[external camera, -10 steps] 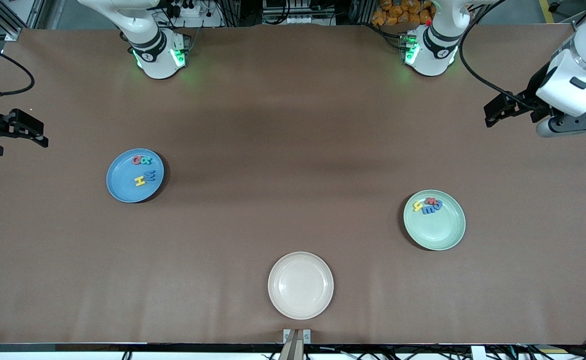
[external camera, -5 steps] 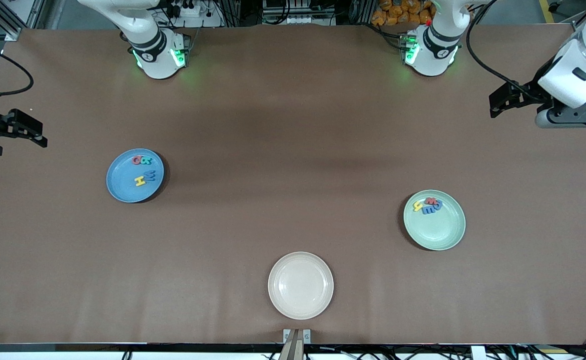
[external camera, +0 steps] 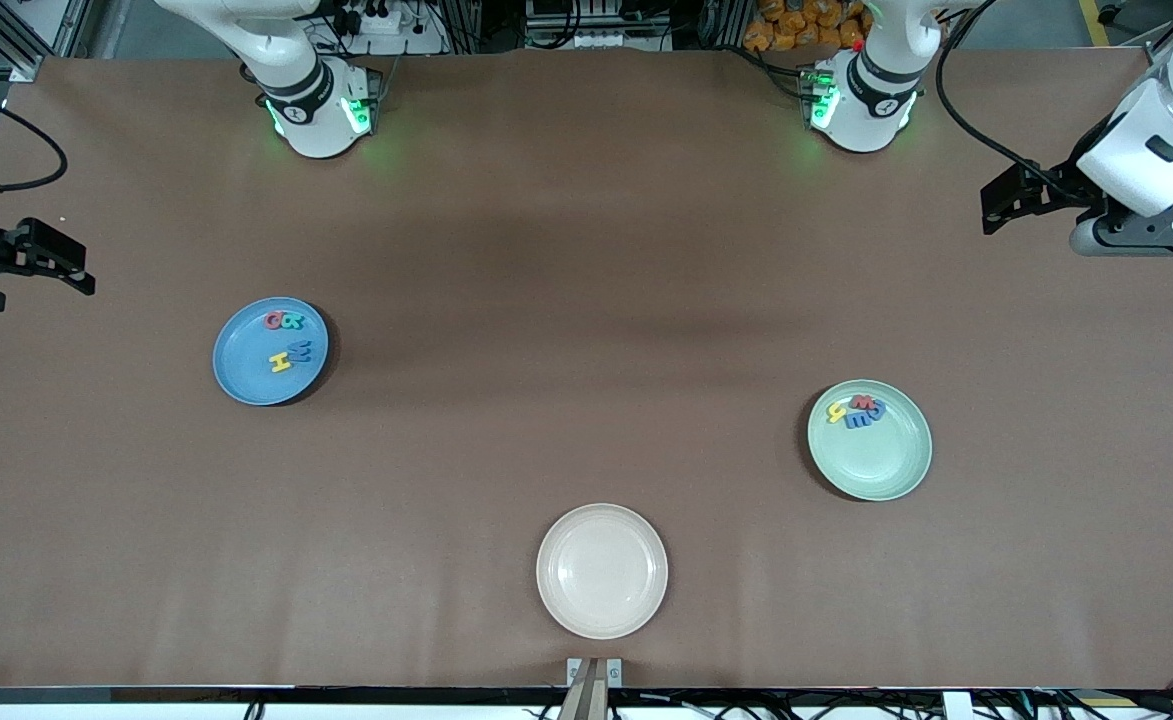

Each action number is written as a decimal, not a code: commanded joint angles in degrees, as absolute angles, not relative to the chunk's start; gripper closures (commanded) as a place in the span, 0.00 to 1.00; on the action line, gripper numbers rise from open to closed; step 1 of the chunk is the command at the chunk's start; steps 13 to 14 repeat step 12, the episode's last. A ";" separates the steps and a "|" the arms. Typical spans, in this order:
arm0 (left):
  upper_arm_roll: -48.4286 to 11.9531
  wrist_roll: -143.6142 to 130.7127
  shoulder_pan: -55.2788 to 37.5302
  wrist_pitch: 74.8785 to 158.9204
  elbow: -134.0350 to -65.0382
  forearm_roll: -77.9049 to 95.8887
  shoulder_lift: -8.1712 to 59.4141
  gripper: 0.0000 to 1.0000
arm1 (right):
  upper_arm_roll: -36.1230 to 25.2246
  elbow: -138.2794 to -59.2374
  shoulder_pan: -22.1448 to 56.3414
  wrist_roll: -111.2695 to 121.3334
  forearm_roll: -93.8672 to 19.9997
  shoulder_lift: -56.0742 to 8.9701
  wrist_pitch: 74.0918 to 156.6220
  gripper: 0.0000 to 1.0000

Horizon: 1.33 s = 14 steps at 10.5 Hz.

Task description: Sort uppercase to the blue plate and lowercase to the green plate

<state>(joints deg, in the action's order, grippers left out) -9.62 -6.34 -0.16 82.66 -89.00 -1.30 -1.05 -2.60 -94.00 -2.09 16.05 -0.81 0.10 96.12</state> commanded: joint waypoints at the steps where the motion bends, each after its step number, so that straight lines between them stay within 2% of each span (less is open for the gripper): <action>1: -9.32 -4.92 0.09 82.27 -89.82 -0.97 -1.76 0.00 | -3.08 -94.92 -1.67 15.38 -1.32 0.97 96.42 0.00; 8: -9.23 -4.92 0.00 82.79 -89.21 -0.97 0.00 0.00 | -3.08 -94.92 -1.67 15.38 -1.32 0.97 96.42 0.00; 12: -9.05 -5.19 0.09 82.79 -83.95 -1.05 3.77 0.00 | -3.08 -94.83 -2.02 15.47 -1.67 0.88 96.42 0.00; 14: -9.05 -5.19 0.09 82.79 -83.95 -1.05 3.77 0.00 | -3.08 -94.83 -2.02 15.47 -1.67 0.88 96.42 0.00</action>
